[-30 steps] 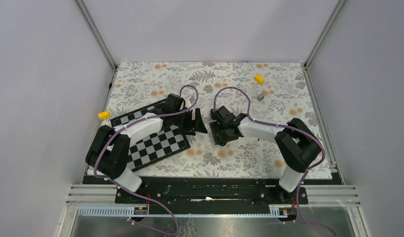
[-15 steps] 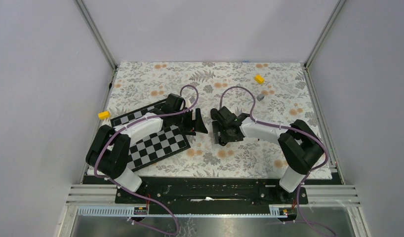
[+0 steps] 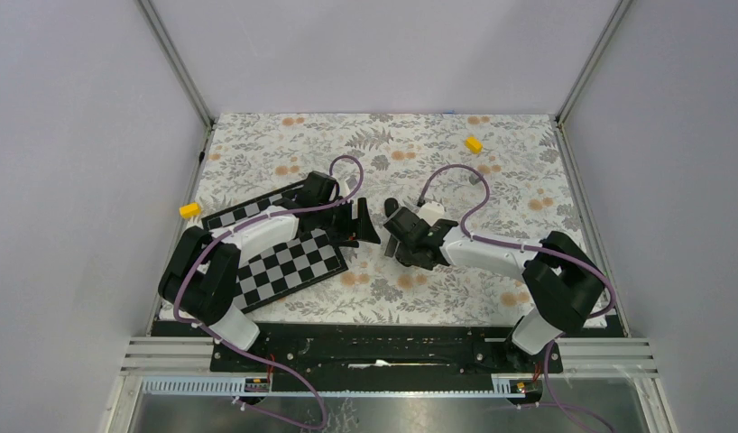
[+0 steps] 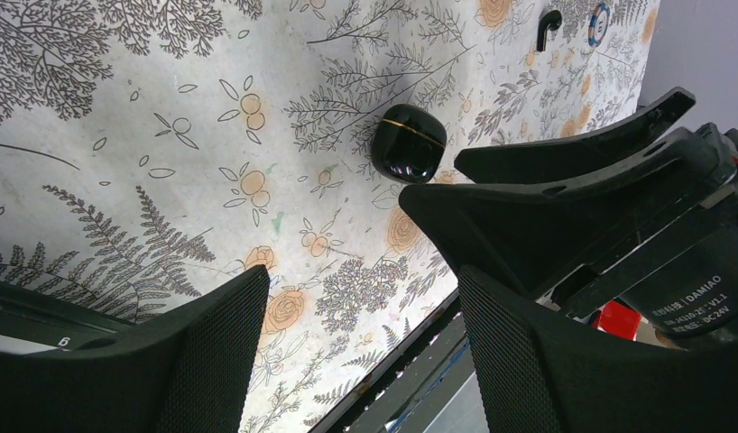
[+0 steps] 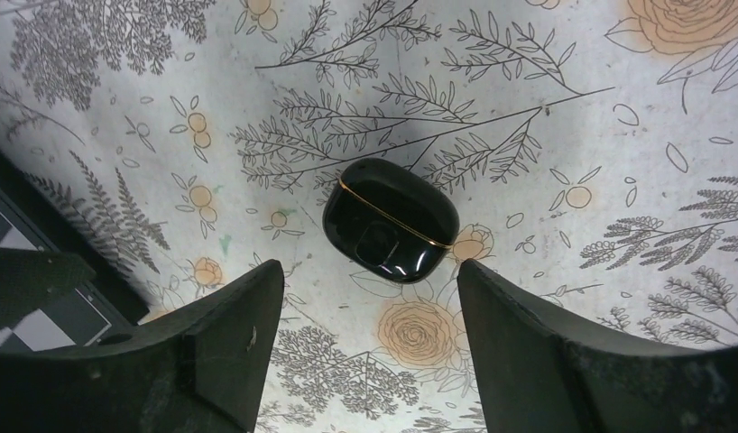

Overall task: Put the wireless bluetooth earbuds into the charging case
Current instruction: Adjust the charging case at the center of the board.

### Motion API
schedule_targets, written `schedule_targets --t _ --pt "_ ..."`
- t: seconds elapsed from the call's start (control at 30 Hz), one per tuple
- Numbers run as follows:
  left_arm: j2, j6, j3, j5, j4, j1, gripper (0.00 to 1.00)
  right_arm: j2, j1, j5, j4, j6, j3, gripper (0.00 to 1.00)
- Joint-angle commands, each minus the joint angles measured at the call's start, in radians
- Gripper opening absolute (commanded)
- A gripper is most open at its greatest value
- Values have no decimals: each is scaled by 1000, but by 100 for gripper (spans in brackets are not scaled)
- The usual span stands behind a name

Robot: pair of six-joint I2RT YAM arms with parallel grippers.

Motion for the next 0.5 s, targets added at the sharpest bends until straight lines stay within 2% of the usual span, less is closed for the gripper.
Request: schedule_targets --t 0.0,0.3,0.47 --pt "-14 -3 -8 15 36 -1 79 28 1 73 -23 136 8 77" --pt "-27 1 -12 7 32 -1 79 136 7 89 -39 120 90 75" --pt "-33 1 -19 5 32 -1 79 204 17 96 -62 44 159 73"
